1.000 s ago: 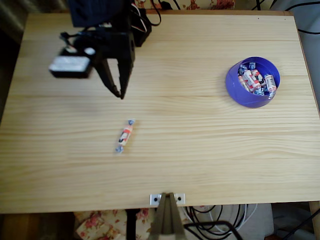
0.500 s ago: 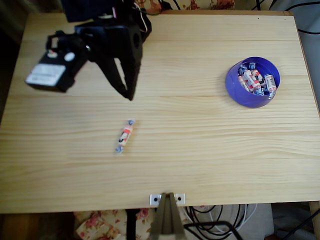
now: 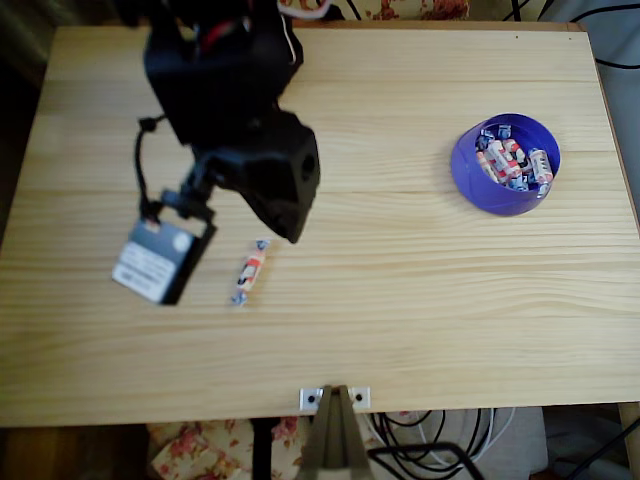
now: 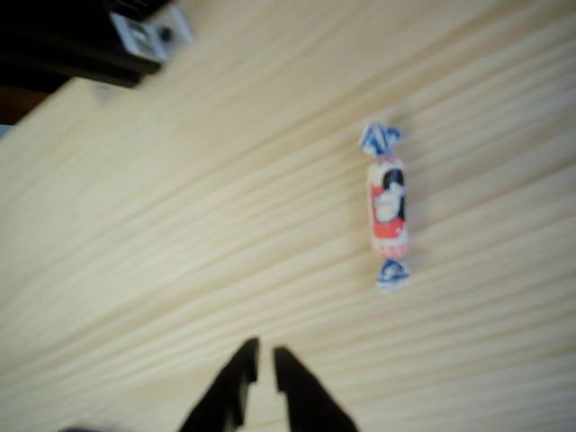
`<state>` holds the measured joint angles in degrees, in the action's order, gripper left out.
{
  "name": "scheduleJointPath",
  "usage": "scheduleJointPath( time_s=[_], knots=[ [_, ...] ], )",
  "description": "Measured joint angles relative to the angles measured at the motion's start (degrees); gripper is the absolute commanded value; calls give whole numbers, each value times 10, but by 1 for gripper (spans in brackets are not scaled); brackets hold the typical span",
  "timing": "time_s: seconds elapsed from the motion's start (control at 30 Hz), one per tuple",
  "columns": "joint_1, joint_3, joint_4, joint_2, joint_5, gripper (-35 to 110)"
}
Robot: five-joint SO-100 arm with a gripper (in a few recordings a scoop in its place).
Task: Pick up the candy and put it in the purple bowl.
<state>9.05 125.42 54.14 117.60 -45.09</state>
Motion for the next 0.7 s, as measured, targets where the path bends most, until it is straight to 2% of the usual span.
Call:
scheduleJointPath(
  time_s=[0.33,0.7],
  knots=[
    [-67,-65,-23,-156,-2,19],
    [-90,-105,-76,-248,37,20]
  ],
)
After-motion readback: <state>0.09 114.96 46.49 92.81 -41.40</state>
